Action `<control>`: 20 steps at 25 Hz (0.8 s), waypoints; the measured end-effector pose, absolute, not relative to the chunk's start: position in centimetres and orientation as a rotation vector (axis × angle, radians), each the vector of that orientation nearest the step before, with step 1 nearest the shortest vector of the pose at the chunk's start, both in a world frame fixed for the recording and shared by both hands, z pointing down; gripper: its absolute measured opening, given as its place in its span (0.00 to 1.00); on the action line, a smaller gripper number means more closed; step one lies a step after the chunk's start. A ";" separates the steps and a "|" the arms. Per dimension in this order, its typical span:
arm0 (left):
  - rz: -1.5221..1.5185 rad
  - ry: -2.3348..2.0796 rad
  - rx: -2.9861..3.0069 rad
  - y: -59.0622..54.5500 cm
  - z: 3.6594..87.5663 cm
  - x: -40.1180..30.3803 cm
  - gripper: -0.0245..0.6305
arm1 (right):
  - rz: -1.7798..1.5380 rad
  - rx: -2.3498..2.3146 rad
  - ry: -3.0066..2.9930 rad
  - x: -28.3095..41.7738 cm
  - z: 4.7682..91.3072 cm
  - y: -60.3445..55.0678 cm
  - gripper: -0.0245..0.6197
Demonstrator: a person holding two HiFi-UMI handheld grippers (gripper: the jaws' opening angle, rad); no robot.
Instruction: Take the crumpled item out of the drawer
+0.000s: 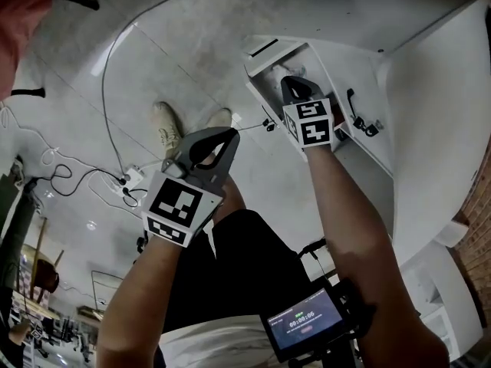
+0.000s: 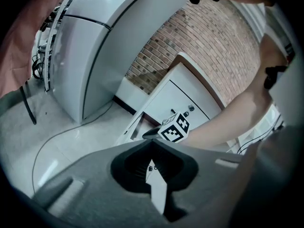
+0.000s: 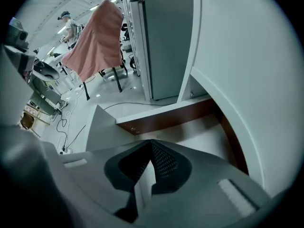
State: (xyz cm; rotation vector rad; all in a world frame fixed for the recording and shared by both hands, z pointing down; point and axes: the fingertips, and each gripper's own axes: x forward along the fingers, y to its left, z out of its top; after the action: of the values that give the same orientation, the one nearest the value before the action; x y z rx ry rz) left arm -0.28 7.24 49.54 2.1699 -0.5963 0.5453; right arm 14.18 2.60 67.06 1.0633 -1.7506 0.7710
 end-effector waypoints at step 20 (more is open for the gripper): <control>0.508 -0.616 2.107 7.8 51.3 -2.2 0.04 | 0.764 0.934 -1.554 15.6 73.4 2.1 0.33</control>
State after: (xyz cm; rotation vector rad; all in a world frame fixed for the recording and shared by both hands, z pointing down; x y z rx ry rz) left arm -2.23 7.75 51.27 2.1073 -0.6164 0.5078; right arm 15.56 2.13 73.37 0.9337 -1.5537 0.7644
